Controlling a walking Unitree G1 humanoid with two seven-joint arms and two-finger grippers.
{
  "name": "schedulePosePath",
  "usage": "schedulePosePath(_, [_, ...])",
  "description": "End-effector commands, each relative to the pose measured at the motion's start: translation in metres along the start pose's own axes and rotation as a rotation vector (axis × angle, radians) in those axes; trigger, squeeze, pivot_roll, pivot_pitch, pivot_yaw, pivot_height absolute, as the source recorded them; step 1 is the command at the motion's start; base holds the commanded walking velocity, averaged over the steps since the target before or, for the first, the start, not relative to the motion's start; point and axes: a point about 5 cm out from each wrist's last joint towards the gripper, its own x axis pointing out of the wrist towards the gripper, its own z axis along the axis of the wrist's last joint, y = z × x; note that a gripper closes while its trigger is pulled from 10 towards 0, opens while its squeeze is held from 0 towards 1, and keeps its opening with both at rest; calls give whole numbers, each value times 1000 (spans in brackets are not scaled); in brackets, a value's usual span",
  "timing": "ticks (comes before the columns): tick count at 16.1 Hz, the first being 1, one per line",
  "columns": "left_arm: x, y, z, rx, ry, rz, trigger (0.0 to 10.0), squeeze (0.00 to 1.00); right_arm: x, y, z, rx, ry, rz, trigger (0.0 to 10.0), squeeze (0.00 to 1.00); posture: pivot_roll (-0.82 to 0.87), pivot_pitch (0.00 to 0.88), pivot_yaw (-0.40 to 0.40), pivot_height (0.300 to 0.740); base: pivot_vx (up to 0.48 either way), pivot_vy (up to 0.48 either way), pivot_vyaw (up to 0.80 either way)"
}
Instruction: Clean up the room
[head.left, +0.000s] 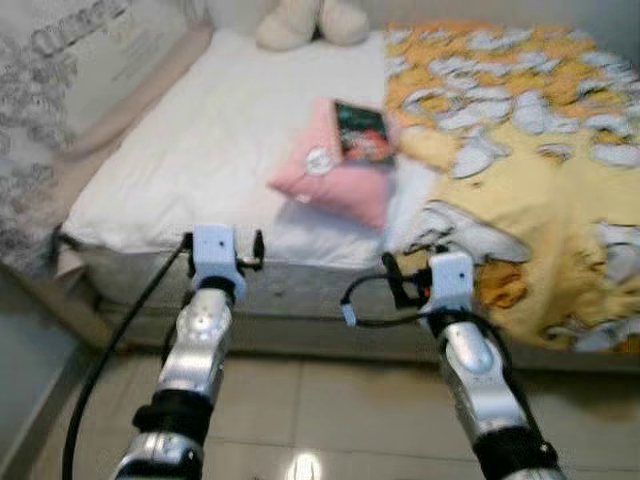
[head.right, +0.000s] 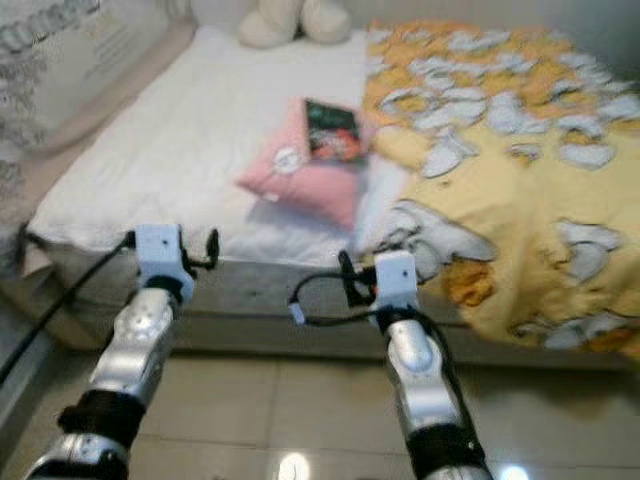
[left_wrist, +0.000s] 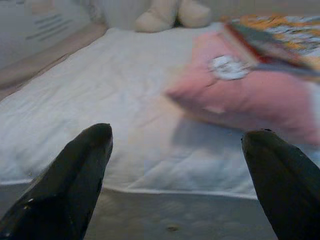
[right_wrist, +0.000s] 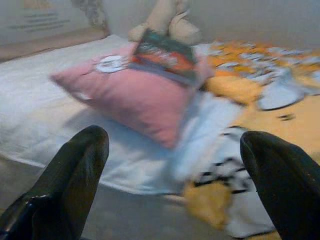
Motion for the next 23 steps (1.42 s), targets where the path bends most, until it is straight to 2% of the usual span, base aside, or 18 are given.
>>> schedulePosePath(1, [3,2,4,14,-12,5,10000,0,0,2,0,9,-1,1,10000,0,-195,0,55,740,270,-394,0])
schedulePosePath(5, [5,1,4,35,-1,0,10000,0,1,2,0,7,1,3,10000,0,-198,0,59,740,262,-399,0])
schedulePosePath(7, [4,3,8,72,-53,20,10000,0,1,0,-1,6,5,-2,10000,0,-199,0,60,740,257,-401,0])
schedulePosePath(8, [5,0,6,79,-25,11,10000,0,0,0,-2,7,8,-3,10000,0,-198,0,60,740,0,0,0])
schedulePosePath(9, [5,-1,4,26,-9,-8,10000,0,0,1,-2,6,9,-1,10000,0,-200,0,61,740,0,0,0])
schedulePosePath(11, [5,0,5,-23,-16,-5,10000,0,1,1,-1,7,6,0,10000,0,-201,0,61,740,240,0,0])
schedulePosePath(23, [8,0,13,-51,-47,-3,10000,0,3,-3,-1,2,7,-14,10000,0,-198,0,60,740,480,0,0])
